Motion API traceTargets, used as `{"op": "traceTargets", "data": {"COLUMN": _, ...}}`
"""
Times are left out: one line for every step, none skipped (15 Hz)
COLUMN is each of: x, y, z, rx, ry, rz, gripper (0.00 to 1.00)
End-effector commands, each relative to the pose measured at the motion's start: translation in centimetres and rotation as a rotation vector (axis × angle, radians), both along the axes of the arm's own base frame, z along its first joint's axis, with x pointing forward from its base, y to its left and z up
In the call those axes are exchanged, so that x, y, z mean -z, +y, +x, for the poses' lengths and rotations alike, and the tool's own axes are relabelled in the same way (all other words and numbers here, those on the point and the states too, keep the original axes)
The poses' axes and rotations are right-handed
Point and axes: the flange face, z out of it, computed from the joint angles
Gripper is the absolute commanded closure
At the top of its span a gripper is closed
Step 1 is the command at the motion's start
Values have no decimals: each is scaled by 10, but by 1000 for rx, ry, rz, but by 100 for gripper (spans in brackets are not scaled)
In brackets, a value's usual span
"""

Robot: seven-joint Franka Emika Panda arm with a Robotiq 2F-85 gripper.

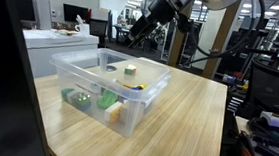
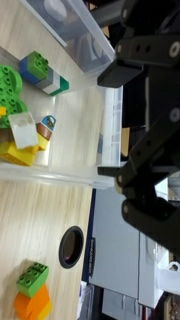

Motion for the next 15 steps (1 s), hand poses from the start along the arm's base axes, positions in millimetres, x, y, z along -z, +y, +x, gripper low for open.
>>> {"op": "traceTargets", "data": {"x": 10, "y": -52, "z": 2, "rx": 47, "ry": 7, "rz": -34, "gripper": 0}}
{"op": "traceTargets", "data": {"x": 17, "y": -77, "z": 4, "rx": 82, "ry": 21, "rz": -43, "gripper": 0}}
{"op": "traceTargets", "data": {"x": 23, "y": -96, "z": 4, "rx": 109, "ry": 29, "rz": -58, "gripper": 0}}
{"op": "traceTargets", "data": {"x": 32, "y": -124, "z": 3, "rx": 142, "ry": 42, "rz": -80, "gripper": 0}}
{"op": "traceTargets", "data": {"x": 42, "y": -144, "z": 1, "rx": 163, "ry": 57, "rz": -103, "gripper": 0}}
{"op": "traceTargets", "data": {"x": 55, "y": -166, "z": -3, "rx": 189, "ry": 89, "rz": -121, "gripper": 0}}
{"op": "traceTargets", "data": {"x": 67, "y": -176, "z": -8, "rx": 226, "ry": 130, "rz": -122, "gripper": 0}}
{"op": "traceTargets", "data": {"x": 80, "y": -190, "z": -14, "rx": 277, "ry": 171, "rz": -130, "gripper": 0}}
{"op": "traceTargets", "data": {"x": 92, "y": -203, "z": -19, "rx": 331, "ry": 198, "rz": -125, "gripper": 0}}
{"op": "traceTargets", "data": {"x": 109, "y": -222, "z": -22, "rx": 409, "ry": 254, "rz": -119, "gripper": 0}}
{"op": "traceTargets", "data": {"x": 116, "y": -222, "z": -15, "rx": 479, "ry": 269, "rz": -107, "gripper": 0}}
{"op": "traceTargets", "data": {"x": 119, "y": -223, "z": -10, "rx": 535, "ry": 282, "rz": -97, "gripper": 0}}
{"op": "traceTargets", "data": {"x": 123, "y": -223, "z": -1, "rx": 596, "ry": 301, "rz": -89, "gripper": 0}}
{"op": "traceTargets", "data": {"x": 122, "y": -218, "z": 12, "rx": 649, "ry": 311, "rz": -75, "gripper": 0}}
{"op": "traceTargets", "data": {"x": 121, "y": -208, "z": 24, "rx": 702, "ry": 325, "rz": -59, "gripper": 0}}
